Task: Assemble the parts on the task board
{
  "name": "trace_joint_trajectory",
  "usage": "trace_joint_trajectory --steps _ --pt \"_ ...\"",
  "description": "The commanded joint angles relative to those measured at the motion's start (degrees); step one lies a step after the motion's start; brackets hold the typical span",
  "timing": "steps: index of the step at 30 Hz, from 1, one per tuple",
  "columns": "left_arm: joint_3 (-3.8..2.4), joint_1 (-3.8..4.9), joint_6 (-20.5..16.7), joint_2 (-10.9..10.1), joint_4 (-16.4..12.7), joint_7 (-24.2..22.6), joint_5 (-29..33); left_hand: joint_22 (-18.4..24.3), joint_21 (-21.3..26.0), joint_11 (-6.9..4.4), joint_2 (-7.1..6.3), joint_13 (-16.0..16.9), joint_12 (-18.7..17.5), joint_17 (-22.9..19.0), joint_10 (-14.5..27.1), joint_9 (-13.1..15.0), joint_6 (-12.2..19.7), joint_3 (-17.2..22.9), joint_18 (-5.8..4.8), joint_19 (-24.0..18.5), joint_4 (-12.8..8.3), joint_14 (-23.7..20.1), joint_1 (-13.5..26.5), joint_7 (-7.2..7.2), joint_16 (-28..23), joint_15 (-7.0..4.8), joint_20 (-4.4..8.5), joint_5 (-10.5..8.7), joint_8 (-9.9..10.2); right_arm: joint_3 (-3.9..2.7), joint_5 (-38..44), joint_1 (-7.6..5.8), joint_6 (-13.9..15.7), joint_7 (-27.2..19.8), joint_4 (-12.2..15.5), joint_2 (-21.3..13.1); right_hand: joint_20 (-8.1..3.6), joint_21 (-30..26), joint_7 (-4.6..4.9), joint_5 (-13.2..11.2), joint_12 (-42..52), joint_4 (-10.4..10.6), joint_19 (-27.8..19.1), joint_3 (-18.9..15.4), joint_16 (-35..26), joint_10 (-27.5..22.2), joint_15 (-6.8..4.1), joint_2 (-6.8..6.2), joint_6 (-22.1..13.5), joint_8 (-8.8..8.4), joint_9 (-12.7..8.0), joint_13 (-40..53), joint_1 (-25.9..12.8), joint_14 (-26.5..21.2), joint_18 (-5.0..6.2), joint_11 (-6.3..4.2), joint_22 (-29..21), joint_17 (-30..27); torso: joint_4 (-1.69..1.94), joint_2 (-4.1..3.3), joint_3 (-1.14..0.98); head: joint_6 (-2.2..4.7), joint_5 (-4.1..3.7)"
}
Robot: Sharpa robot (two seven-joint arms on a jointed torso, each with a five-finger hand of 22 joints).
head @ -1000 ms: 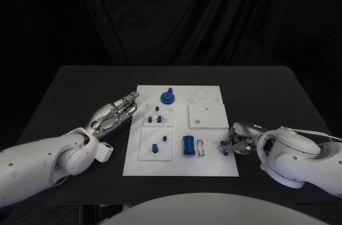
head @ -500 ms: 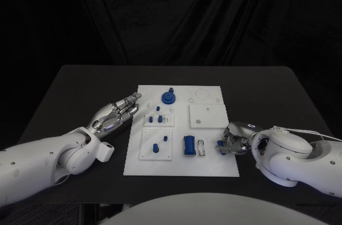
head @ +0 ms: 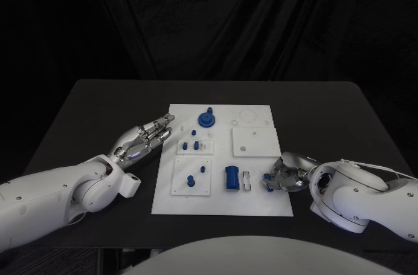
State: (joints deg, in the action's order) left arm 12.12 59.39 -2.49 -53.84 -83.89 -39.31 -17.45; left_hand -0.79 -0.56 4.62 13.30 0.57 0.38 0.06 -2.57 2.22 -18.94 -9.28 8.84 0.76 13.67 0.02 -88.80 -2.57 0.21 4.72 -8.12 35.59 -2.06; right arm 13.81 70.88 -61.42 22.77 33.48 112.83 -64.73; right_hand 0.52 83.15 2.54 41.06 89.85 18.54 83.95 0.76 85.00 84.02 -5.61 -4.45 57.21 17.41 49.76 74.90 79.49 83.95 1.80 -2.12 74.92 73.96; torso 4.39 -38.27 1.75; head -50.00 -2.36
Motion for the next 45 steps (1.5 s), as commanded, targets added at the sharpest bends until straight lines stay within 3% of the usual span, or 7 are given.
trace_joint_trajectory --steps 1,12,21,32,38,45 --pt "-0.04 -0.09 1.10 0.11 0.01 -3.76 -0.03 -0.06 0.03 0.29 0.22 0.06 0.24 -0.06 -0.16 0.05 0.15 0.41 -1.12 -0.04 0.02 -0.02 -0.41 -0.43 -0.21 0.23 -0.47 0.15 -0.27 0.35 -12.12 0.53 4.08 -3.95 0.45 -0.30 0.25 0.28 -0.17 0.22 0.15 -8.08 4.28 8.74 0.39 5.98 0.11 0.06 0.42 0.43 -12.86 15.10 -1.11 3.55 -0.25 0.25 13.04 0.09 -0.03 -0.02 0.01 0.00 0.14" --pt "-0.04 -0.11 1.43 0.42 0.29 -3.48 -0.03 -0.06 0.03 0.27 0.20 0.07 0.24 -0.06 -0.21 0.05 0.05 0.54 -1.23 -0.03 -0.12 -0.02 -0.37 -0.82 -0.21 0.45 -0.57 0.10 -0.29 0.23 -20.66 0.17 5.01 -6.42 1.57 0.01 0.15 0.40 -0.30 -0.18 0.15 -7.68 4.32 10.22 0.41 5.98 0.01 -0.43 0.31 0.80 -12.50 15.10 -3.27 3.50 -0.27 0.14 13.06 -0.25 0.05 -0.11 -0.02 0.00 0.07" --pt "-0.04 -0.12 1.69 0.68 0.55 -3.31 -0.03 -0.06 0.03 0.26 0.19 0.07 0.24 -0.06 -0.20 0.06 0.00 0.59 -1.30 -0.02 -0.18 -0.02 -0.36 -0.91 -0.21 0.61 -0.65 0.09 -0.30 0.21 -21.30 0.12 5.61 -6.92 1.08 0.81 0.10 0.50 -0.35 -2.29 0.15 -7.55 4.34 11.20 0.51 5.98 -0.03 -0.62 0.00 0.96 -12.29 15.10 -4.46 3.52 -0.29 0.09 13.09 -0.10 0.08 -0.07 0.10 0.00 0.09" --pt "-0.04 -0.15 1.93 0.82 0.76 -3.08 -0.03 -0.06 0.02 0.25 0.17 0.06 0.22 -0.06 -0.15 0.04 0.11 0.62 -1.35 -0.02 -0.22 -0.02 -0.35 -0.95 -0.21 0.71 -0.72 0.08 -0.28 0.15 -19.96 -0.10 6.00 -6.63 0.71 1.76 0.10 0.44 -0.32 -2.72 0.15 -7.48 4.32 11.36 0.44 5.98 -0.03 -0.70 -0.10 0.97 -12.26 15.10 -4.78 3.47 -0.28 0.11 13.06 -0.39 0.05 -0.01 0.09 0.00 0.39" --pt "-0.04 -0.18 2.06 0.82 0.84 -3.04 -0.03 -0.06 0.02 0.24 0.16 0.05 0.22 -0.06 -0.13 0.04 0.14 0.66 -1.39 -0.02 -0.27 -0.02 -0.34 -1.00 -0.21 0.83 -0.79 0.07 -0.27 0.12 -19.69 -0.75 5.65 -6.27 0.95 1.96 0.11 0.44 -0.33 -2.90 0.15 -7.39 4.32 11.45 0.46 5.98 -0.02 -0.68 -0.05 1.03 -12.23 15.10 -5.00 3.47 -0.28 0.12 13.06 -0.34 0.05 0.02 0.14 0.00 0.69" --pt "-0.04 -0.23 2.30 1.11 1.06 -2.91 -0.03 -0.06 0.02 0.24 0.16 0.05 0.22 -0.06 -0.13 0.04 0.14 0.66 -1.39 -0.02 -0.27 -0.02 -0.34 -1.00 -0.21 0.83 -0.79 0.07 -0.27 0.11 -19.62 -1.84 4.91 -5.65 0.92 2.38 0.11 0.46 -0.35 -3.39 0.15 -7.14 4.32 11.59 0.48 5.98 -0.02 -0.73 -0.01 1.15 -12.14 15.10 -5.59 3.47 -0.28 0.10 13.07 -0.31 0.09 -0.01 0.10 0.00 0.50"
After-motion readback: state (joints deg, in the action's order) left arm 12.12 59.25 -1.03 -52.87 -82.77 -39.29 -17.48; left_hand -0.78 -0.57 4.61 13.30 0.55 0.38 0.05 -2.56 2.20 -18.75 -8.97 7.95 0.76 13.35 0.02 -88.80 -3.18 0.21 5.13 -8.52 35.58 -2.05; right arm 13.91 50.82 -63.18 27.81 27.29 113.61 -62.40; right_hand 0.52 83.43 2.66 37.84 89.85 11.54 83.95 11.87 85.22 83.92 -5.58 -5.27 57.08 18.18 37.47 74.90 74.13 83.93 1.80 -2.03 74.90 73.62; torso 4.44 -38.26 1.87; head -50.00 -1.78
